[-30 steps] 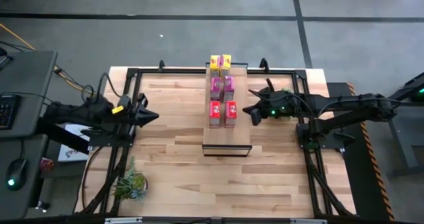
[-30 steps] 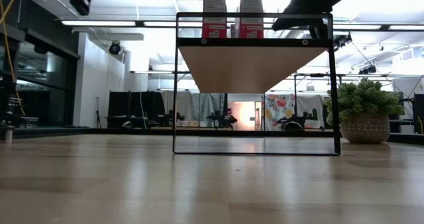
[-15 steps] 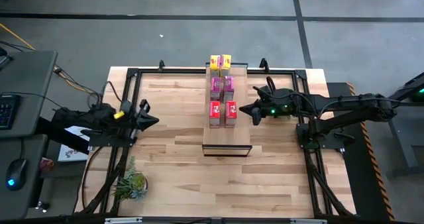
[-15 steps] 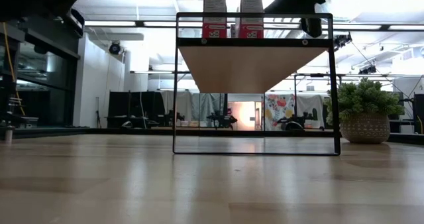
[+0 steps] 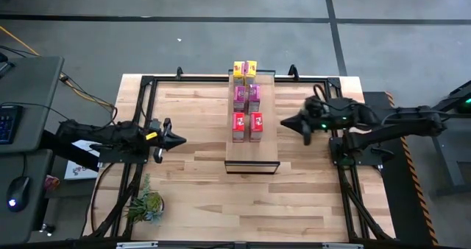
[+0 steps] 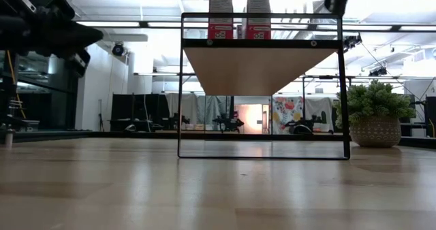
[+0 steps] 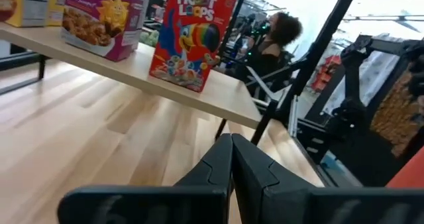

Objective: Stack cereal on shelf
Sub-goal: Return to Home Position

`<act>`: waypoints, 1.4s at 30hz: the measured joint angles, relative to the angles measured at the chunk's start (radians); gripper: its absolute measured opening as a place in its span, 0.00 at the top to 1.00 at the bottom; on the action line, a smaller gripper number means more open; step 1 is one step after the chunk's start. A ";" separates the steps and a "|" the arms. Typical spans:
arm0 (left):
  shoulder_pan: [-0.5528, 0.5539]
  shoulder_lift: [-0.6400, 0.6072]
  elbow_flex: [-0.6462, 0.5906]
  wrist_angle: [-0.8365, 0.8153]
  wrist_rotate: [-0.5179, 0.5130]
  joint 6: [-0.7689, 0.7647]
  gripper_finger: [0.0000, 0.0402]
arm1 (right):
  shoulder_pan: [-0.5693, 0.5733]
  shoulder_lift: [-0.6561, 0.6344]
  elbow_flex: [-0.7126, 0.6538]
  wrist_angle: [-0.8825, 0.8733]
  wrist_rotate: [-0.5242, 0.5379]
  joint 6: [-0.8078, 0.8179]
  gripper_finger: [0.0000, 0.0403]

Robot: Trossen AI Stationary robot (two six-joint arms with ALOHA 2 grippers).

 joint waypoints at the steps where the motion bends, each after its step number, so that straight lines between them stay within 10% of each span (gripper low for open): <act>1: 0.000 0.005 0.000 0.001 -0.006 0.001 1.00 | 0.013 -0.023 0.000 -0.028 0.004 -0.016 1.00; 10: 0.000 0.021 0.000 0.002 -0.017 -0.009 1.00 | 0.139 -0.254 -0.002 -0.243 0.037 -0.135 1.00; 28: 0.000 0.021 0.000 0.002 -0.015 -0.008 1.00 | 0.057 -0.847 -0.614 0.237 0.025 -0.159 1.00; 42: 0.000 0.026 0.002 0.000 -0.007 -0.008 1.00 | 0.018 -0.842 -0.779 0.332 -0.038 -0.330 1.00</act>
